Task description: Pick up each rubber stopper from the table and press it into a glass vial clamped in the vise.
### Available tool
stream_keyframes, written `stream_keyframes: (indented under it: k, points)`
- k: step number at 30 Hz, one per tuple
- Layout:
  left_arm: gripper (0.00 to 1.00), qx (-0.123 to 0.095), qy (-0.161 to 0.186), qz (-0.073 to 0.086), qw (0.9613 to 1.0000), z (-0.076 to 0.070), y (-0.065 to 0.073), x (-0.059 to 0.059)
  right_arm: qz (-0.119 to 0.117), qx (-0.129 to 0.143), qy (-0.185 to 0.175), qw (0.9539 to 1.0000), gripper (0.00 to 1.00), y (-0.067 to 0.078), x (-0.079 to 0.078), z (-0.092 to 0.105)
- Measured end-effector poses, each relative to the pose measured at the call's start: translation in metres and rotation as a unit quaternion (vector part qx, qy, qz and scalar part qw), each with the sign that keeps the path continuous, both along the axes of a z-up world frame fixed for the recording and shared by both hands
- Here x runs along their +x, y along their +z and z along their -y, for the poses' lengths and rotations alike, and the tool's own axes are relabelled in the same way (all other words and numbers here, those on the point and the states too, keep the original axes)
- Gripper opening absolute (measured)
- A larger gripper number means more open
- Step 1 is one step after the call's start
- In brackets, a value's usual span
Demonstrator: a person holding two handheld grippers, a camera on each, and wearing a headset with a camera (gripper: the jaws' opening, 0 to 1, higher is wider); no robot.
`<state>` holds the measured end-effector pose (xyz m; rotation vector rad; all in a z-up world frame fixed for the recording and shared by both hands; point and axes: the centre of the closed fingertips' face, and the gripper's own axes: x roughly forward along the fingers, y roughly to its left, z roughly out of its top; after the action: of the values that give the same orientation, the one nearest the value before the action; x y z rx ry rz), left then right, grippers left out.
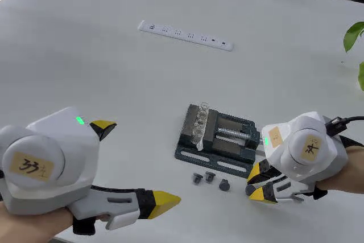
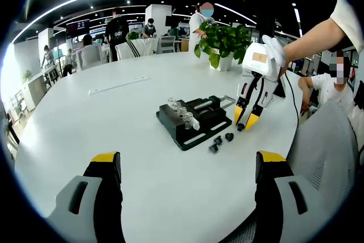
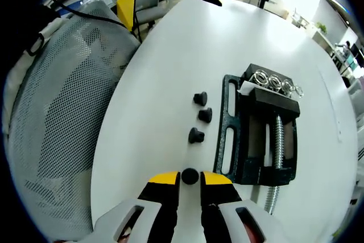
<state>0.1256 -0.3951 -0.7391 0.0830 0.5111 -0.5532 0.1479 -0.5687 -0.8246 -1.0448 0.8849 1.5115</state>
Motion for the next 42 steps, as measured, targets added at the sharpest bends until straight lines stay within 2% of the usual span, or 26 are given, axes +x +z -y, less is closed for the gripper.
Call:
stream_keyframes:
  k: [25, 33, 36, 42]
  points:
    - [0.98, 0.000, 0.002, -0.001, 1.0000, 0.000, -0.002, 0.000, -0.004, -0.013, 0.005, 0.9999, 0.07, 0.000, 0.000, 0.003]
    - [0.97, -0.002, -0.002, 0.004, 1.0000, 0.001, -0.001, 0.003, -0.026, -0.003, -0.011, 0.9996, 0.07, 0.016, 0.007, -0.004]
    - [0.98, -0.004, -0.007, 0.008, 0.9999, 0.002, 0.000, 0.004, -0.033, -0.004, -0.012, 0.9994, 0.07, 0.028, 0.010, -0.007]
    - [0.98, -0.006, -0.014, 0.012, 0.9998, 0.005, 0.002, 0.006, -0.039, 0.003, -0.016, 0.9991, 0.06, 0.052, 0.029, -0.017]
